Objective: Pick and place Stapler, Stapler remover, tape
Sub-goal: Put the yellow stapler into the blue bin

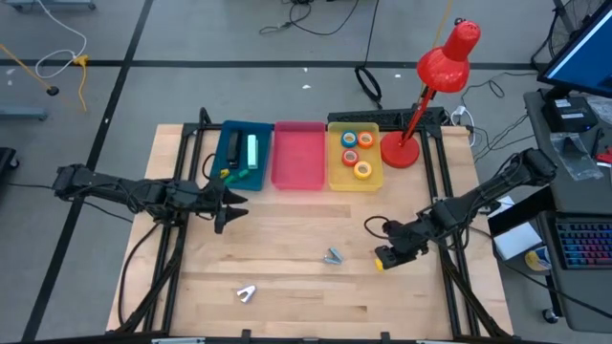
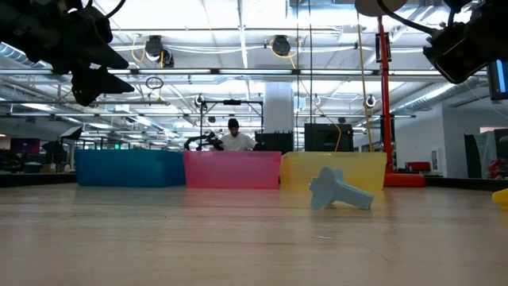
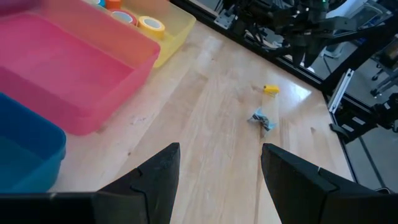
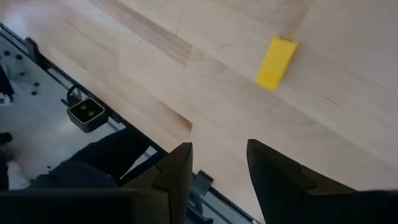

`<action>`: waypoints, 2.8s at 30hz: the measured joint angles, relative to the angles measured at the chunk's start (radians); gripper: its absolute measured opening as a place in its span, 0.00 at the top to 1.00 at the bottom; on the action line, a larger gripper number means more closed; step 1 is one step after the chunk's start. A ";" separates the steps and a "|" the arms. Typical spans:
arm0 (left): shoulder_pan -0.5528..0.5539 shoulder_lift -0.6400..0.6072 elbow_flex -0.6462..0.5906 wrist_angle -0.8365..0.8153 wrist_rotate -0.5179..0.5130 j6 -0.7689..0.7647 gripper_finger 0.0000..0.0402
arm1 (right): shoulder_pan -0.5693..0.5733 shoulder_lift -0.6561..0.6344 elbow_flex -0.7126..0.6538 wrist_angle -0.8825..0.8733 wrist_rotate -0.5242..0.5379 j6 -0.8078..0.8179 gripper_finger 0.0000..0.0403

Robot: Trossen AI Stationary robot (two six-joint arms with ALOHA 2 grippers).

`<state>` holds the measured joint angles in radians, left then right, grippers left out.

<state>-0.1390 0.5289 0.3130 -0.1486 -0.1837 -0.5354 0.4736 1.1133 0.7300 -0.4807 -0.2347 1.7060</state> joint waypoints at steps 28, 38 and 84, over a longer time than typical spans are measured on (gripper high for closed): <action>0.000 0.000 0.000 -0.001 0.000 0.008 0.44 | -0.006 0.050 -0.101 0.059 0.027 0.248 0.64; 0.000 0.000 0.000 -0.001 0.000 0.007 0.44 | -0.024 0.116 -0.140 0.172 0.029 0.241 0.64; 0.000 0.000 0.000 -0.004 -0.003 -0.017 0.44 | -0.023 0.264 -0.139 0.298 0.059 0.192 0.84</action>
<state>-0.1387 0.5293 0.3130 -0.1522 -0.1864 -0.5527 0.4503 1.3774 0.5907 -0.1822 -0.1761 1.8980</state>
